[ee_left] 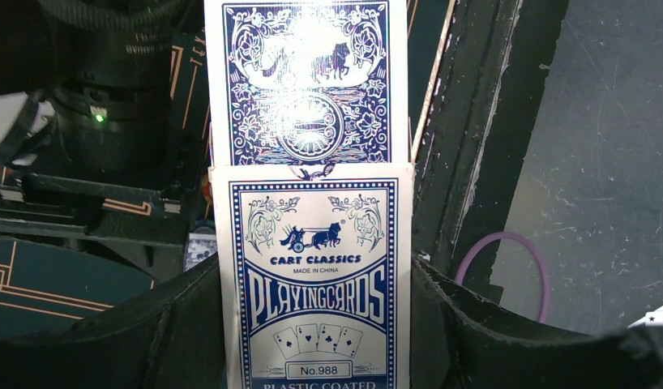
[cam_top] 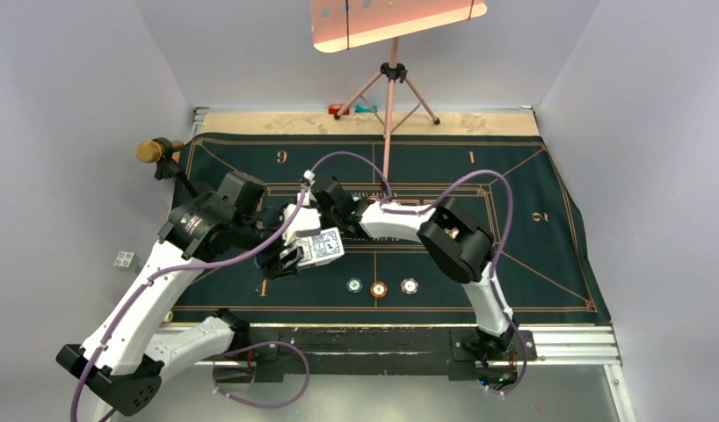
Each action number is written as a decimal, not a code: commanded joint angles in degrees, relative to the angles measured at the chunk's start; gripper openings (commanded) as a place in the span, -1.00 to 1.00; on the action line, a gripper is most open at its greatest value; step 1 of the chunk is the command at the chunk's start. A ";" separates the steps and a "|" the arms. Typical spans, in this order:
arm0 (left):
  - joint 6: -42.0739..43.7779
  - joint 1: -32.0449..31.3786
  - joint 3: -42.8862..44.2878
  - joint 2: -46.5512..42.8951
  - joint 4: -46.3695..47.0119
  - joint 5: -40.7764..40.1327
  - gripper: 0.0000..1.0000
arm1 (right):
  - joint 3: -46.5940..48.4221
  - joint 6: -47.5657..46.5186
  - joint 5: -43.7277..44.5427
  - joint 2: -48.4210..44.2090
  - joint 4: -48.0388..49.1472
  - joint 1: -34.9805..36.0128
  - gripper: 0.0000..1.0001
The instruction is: Distribute texas hold em gaming equipment
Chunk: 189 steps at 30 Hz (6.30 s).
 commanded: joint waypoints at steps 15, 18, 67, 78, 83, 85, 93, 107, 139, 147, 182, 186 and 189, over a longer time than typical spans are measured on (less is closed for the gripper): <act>0.32 0.17 -1.27 -1.56 2.51 -0.39 -1.00 | -22.14 -8.11 0.85 -42.47 -8.42 -13.89 0.81; -0.06 0.16 -1.65 -1.24 3.42 -1.21 -1.00 | -23.83 -7.99 -2.63 -47.30 -8.10 -14.88 0.84; -1.53 0.61 0.45 -0.17 6.14 -2.90 -1.00 | -28.58 -1.79 -13.92 -43.92 -0.50 -9.85 0.02; -2.01 0.67 0.93 0.08 6.28 -2.10 -1.00 | -28.88 -3.21 -14.04 -45.64 -2.78 -11.31 0.05; -2.06 0.61 1.20 0.12 5.86 -2.09 -1.00 | -28.45 -4.66 -13.76 -46.49 -4.94 -12.19 0.03; -2.15 0.63 1.35 0.08 5.83 -1.96 -1.00 | -28.42 -4.98 -13.80 -46.80 -5.45 -12.59 0.01; -2.12 0.75 1.30 0.07 5.79 -1.83 -1.00 | -28.08 -6.15 -13.86 -47.74 -7.30 -13.80 -0.09; -3.33 0.79 -0.81 -0.86 7.75 -1.66 -1.00 | -24.81 -8.58 -13.40 -48.91 -9.95 -13.94 0.08; -6.40 1.08 -1.51 -2.53 10.87 0.36 -1.00 | -16.89 -16.82 -0.43 -49.30 -24.94 -9.12 0.40; -6.78 1.13 -0.90 -2.63 10.59 1.28 -1.00 | -18.17 -15.61 1.50 -51.13 -24.47 -9.33 0.42; -6.82 1.39 -0.37 -3.14 10.06 1.91 -1.00 | -18.21 -16.44 6.47 -55.89 -27.24 -11.75 -0.39; -6.75 1.41 -0.39 -3.02 10.14 1.98 -1.00 | -17.92 -16.62 6.11 -55.88 -27.38 -11.92 -0.46; -6.87 1.48 -0.28 -2.95 9.98 2.08 -1.00 | -17.56 -16.99 6.40 -56.00 -27.86 -12.14 -0.49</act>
